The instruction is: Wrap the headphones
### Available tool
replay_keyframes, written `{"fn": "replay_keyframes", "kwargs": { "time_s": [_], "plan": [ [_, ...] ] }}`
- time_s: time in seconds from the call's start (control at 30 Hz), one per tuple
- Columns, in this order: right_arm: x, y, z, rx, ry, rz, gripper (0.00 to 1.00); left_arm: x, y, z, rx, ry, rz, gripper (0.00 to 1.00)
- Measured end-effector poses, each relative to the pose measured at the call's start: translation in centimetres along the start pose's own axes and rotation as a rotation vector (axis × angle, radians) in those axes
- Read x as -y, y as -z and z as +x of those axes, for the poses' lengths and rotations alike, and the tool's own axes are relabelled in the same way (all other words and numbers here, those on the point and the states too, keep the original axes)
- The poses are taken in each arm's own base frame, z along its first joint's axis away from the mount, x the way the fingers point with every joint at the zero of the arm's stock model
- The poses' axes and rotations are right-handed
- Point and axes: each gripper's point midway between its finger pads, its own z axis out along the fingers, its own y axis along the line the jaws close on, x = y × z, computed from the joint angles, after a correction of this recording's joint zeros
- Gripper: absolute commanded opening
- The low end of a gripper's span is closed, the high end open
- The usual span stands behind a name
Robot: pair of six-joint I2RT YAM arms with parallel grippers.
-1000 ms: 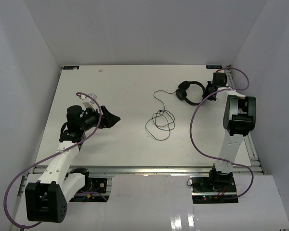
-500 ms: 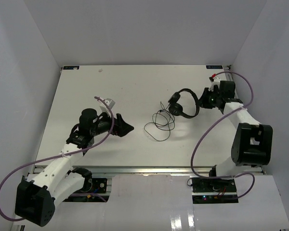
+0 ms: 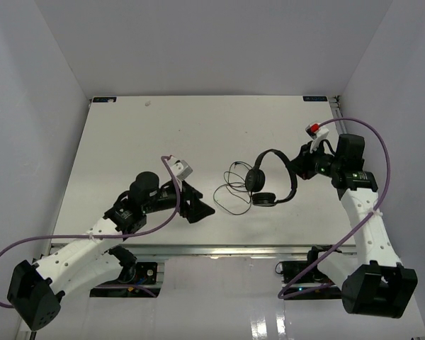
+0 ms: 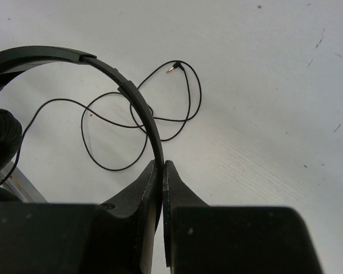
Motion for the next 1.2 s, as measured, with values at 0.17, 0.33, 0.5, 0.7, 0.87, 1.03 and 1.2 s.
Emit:
{"fn": "replay_keyframes", "kwargs": {
  "time_s": [0.17, 0.33, 0.5, 0.7, 0.87, 1.03, 1.2],
  "plan": [
    [-1.8, 1.5, -1.7, 0.031, 0.061, -0.034, 0.08, 2.4, -1.0, 1.6, -0.035, -0.102, 0.084, 0.98],
    [-2.9, 2.5, -2.0, 0.044, 0.092, -0.051, 0.08, 3.1, -1.7, 2.7, -0.031, -0.199, 0.118, 0.98],
    [-4.1, 3.4, -2.9, 0.057, 0.109, -0.078, 0.08, 1.0, -3.1, 3.8, -0.034, -0.244, 0.063, 0.98],
    [-5.5, 5.0, -6.3, 0.118, 0.161, -0.097, 0.08, -1.2, -5.2, 3.7, 0.027, -0.303, 0.006, 0.98],
    [-6.6, 5.9, -8.1, 0.159, 0.158, -0.122, 0.08, -1.9, -7.3, 2.7, 0.077, -0.334, -0.005, 0.98],
    [-7.2, 6.0, -8.3, 0.167, 0.117, -0.142, 0.08, -0.6, -9.9, 1.2, 0.115, -0.368, 0.04, 0.98],
    [-7.6, 6.3, -9.4, 0.183, 0.086, -0.151, 0.08, 1.4, -11.3, 0.1, 0.168, -0.396, 0.091, 0.95]
  ]
}}
